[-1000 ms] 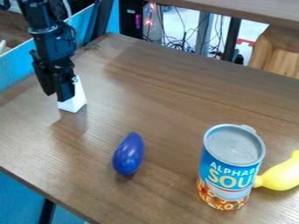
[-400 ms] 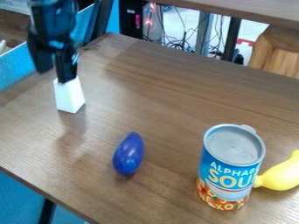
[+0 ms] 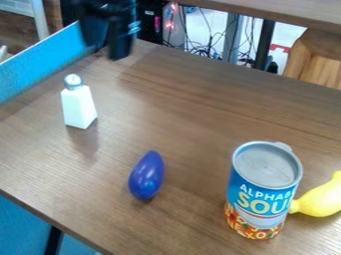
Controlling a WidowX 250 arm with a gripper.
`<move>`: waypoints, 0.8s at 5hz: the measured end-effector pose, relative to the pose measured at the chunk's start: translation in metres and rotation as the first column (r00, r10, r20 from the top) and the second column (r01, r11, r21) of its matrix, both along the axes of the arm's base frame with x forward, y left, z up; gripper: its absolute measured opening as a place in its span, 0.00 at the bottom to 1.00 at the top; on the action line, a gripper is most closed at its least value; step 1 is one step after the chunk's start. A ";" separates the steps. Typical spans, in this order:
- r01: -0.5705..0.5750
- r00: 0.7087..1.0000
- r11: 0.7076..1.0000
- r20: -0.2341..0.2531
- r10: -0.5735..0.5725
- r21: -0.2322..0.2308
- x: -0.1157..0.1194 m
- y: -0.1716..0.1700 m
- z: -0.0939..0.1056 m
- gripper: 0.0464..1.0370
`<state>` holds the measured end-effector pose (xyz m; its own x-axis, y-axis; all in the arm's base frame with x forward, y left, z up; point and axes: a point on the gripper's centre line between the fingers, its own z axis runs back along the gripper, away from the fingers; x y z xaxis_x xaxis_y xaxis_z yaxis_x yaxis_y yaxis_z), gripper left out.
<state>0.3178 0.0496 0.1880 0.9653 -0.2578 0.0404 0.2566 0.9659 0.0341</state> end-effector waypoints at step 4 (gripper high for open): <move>0.553 0.833 0.833 -0.005 -0.553 -0.037 0.025 -0.206 0.000 0.96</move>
<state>0.3427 -0.1563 0.1876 0.6626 -0.7476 0.0452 0.7485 0.6631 -0.0030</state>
